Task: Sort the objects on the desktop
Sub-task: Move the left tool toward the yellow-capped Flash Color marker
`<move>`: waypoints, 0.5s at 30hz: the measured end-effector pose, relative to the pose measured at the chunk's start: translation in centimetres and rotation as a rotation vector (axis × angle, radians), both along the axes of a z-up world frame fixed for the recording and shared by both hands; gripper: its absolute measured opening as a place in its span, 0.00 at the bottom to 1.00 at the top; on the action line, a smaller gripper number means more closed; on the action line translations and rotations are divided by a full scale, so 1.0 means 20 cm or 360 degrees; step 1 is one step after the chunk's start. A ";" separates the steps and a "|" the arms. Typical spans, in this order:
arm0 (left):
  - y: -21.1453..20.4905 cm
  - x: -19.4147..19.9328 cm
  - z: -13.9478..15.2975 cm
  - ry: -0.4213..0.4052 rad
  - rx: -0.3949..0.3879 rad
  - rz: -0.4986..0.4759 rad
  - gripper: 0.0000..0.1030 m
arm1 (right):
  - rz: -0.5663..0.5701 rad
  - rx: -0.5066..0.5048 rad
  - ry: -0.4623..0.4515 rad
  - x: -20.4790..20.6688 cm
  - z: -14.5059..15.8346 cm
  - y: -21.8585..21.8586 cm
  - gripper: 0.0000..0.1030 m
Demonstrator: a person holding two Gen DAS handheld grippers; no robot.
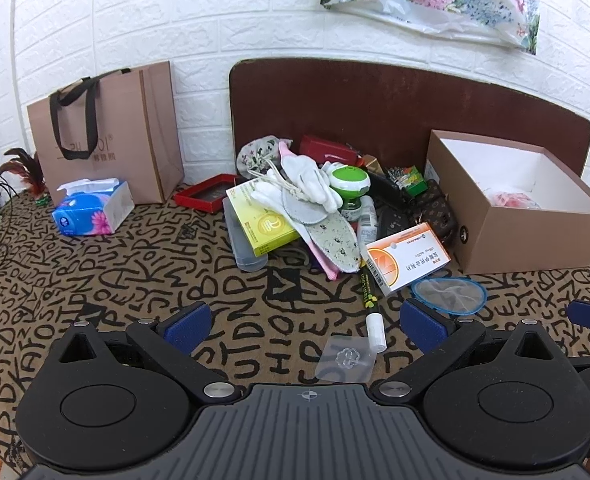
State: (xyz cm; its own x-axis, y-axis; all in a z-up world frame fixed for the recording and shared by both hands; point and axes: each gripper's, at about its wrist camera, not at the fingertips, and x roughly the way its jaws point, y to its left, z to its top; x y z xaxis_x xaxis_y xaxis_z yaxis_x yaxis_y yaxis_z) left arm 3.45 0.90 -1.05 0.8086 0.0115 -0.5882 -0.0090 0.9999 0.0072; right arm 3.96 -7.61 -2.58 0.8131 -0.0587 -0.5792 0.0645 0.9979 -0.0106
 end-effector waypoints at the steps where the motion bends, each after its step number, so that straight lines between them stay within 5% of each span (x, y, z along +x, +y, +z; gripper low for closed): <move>1: 0.00 0.02 -0.01 0.0008 0.0000 0.0003 1.00 | 0.0000 0.0002 0.0007 0.02 -0.01 0.00 1.00; 15: 0.05 0.34 -0.25 0.0190 -0.0110 -0.0049 1.00 | 0.0109 0.0015 0.0103 0.28 -0.18 -0.05 1.00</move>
State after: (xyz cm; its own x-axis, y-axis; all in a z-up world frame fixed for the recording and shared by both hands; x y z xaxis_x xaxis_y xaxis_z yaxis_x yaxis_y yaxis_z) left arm 10.27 1.80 -6.07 0.7323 -0.0560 -0.6787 0.0184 0.9979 -0.0625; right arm 9.49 -8.63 -6.28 0.7759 0.0014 -0.6309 -0.0043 1.0000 -0.0030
